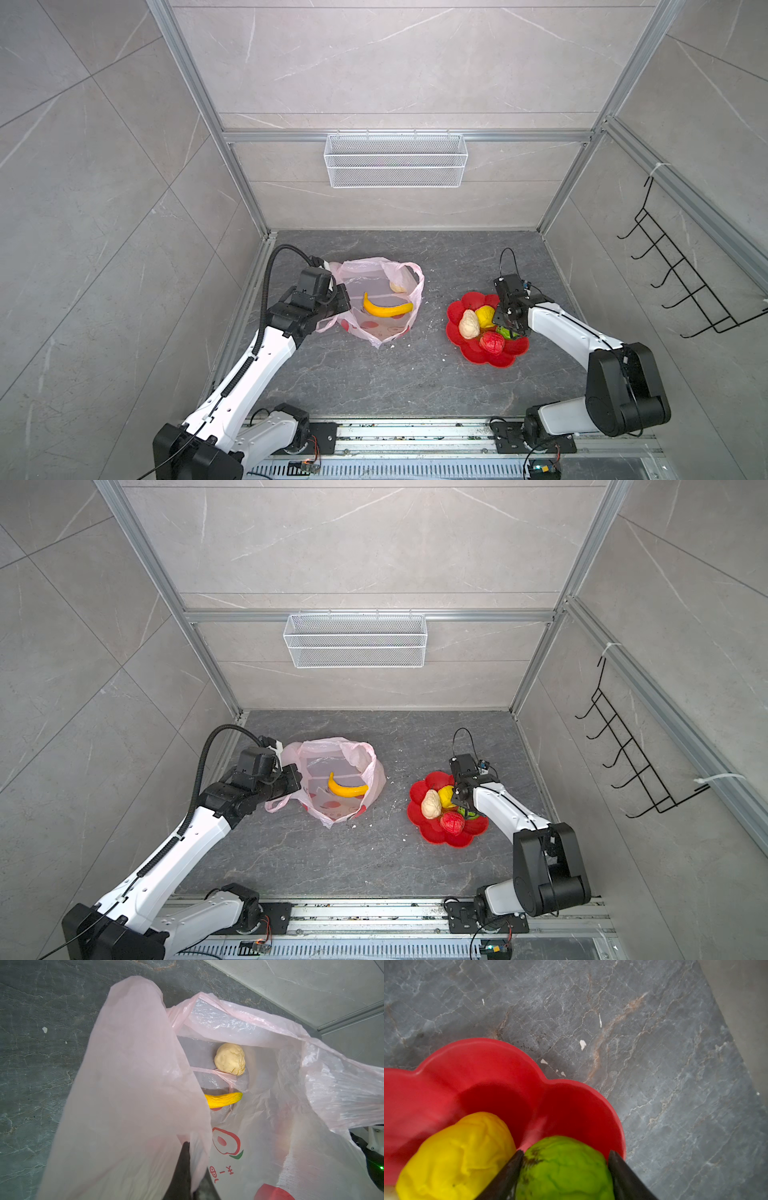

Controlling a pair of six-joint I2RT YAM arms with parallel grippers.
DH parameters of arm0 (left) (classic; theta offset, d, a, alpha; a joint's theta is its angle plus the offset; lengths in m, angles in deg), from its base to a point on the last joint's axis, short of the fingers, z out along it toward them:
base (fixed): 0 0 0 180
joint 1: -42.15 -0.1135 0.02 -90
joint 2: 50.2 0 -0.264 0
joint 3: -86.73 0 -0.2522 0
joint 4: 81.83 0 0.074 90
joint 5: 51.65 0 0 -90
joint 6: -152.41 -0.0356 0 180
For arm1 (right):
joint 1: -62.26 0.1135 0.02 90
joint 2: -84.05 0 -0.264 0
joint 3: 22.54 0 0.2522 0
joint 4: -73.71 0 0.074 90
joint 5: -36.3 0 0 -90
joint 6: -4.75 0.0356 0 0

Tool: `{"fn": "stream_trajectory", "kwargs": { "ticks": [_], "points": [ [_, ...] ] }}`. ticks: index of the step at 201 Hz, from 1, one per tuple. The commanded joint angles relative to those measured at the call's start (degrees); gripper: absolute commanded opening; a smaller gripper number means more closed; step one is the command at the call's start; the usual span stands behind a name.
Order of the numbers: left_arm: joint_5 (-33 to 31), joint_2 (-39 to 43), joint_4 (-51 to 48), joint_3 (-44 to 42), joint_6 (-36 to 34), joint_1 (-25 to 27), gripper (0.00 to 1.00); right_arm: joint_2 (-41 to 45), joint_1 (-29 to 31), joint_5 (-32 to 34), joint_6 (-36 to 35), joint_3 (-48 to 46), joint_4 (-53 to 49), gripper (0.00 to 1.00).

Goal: Take the fake fruits out of the plastic bag
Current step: 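Lower the green fruit onto the red plate and open the right gripper, then raise the right gripper away from the red plate toward the bag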

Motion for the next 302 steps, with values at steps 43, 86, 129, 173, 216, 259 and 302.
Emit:
{"fn": "stream_trajectory", "kwargs": {
  "ticks": [43,86,129,173,216,259,302],
  "points": [
    [2.5,2.0,-1.9,2.4,-2.4,0.1,0.00,2.5,-0.1,2.0,-2.1,4.5,-4.4,0.74],
    [5.6,3.3,-5.1,1.5,-4.1,0.1,0.00,9.5,1.9,-2.1,-8.1,10.1,-6.6,0.73],
    [8.1,6.3,-7.1,-2.0,-6.1,0.2,0.00,12.1,16.9,-6.2,-14.2,20.2,-9.5,0.71],
    [12.2,8.5,-6.3,-5.8,-5.7,0.9,0.00,9.4,38.4,-2.9,-18.3,33.2,-10.4,0.65],
    [11.7,10.7,-5.9,-9.3,-4.8,1.1,0.00,-3.4,52.2,0.3,-20.3,50.2,-17.7,0.48],
    [10.0,12.6,-6.0,-12.3,-2.3,1.2,0.00,-13.6,53.6,-5.4,-15.7,51.1,-13.0,0.39],
    [9.0,13.2,-5.2,-14.3,-0.9,1.2,0.00,-20.7,53.9,-11.2,-13.0,52.8,-9.0,0.34]
  ]
}}
